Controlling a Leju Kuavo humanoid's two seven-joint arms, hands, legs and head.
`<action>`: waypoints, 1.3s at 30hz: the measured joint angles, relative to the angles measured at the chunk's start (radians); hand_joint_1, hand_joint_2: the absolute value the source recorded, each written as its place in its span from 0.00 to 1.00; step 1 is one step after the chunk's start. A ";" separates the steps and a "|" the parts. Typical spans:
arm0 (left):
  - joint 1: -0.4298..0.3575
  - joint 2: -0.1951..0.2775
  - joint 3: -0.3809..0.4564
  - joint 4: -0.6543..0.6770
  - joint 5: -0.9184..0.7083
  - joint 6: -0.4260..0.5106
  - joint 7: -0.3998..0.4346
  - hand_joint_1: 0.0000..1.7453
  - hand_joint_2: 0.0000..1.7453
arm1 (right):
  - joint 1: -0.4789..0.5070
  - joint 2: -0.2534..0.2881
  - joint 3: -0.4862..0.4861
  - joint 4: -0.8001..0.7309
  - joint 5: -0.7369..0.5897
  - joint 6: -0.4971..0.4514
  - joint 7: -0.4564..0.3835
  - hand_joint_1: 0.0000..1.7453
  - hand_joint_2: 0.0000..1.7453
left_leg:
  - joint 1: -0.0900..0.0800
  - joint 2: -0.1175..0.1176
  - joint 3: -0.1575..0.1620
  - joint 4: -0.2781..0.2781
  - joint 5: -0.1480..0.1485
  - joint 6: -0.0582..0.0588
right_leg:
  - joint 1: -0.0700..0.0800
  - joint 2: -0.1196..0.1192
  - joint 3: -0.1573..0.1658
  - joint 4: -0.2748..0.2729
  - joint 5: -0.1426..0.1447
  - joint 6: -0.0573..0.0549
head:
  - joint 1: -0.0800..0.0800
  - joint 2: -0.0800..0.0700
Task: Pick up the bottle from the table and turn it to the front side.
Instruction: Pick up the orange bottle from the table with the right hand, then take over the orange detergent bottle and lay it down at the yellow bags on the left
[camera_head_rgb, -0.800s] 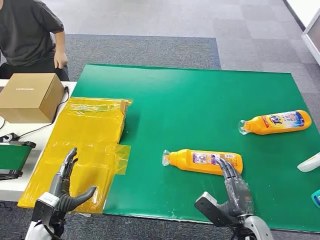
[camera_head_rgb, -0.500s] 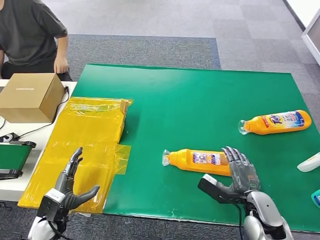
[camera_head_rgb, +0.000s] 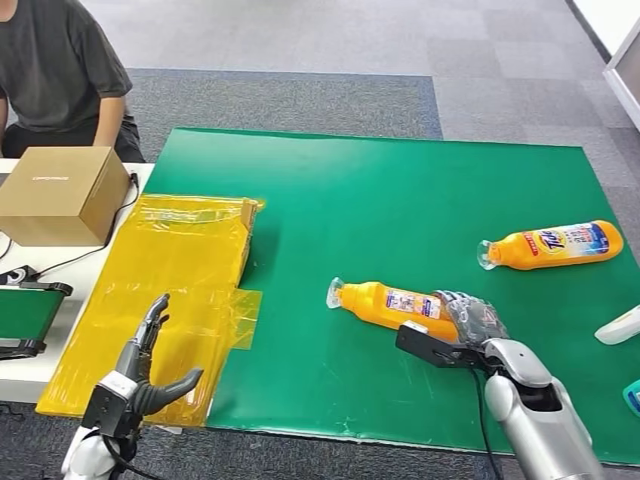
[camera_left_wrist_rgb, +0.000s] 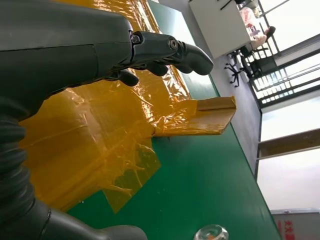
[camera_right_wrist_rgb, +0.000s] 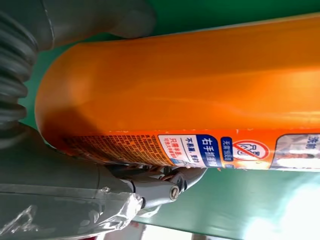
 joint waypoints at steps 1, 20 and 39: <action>0.001 0.000 0.000 0.002 0.002 -0.001 0.000 0.00 1.00 | 0.006 0.000 0.001 -0.003 -0.030 -0.017 -0.014 1.00 1.00 | 0.000 0.000 0.000 0.000 0.000 0.000 | 0.000 0.000 0.000 0.000 0.000 0.000 | 0.000 0.000; -0.091 -0.031 -0.040 0.152 0.170 -0.426 0.003 0.00 1.00 | 0.187 0.137 0.163 -0.221 -0.199 -0.220 -0.221 1.00 1.00 | 0.001 -0.004 -0.002 0.000 0.002 -0.002 | 0.001 -0.005 -0.001 0.000 -0.001 -0.001 | 0.000 0.000; -0.184 -0.038 -0.183 0.181 0.206 -0.349 -0.003 1.00 1.00 | 0.142 0.261 0.384 -0.035 -0.293 -0.294 -0.261 0.00 1.00 | 0.000 -0.004 -0.002 0.000 0.002 -0.002 | 0.001 -0.005 -0.001 0.000 0.000 -0.001 | 0.000 0.000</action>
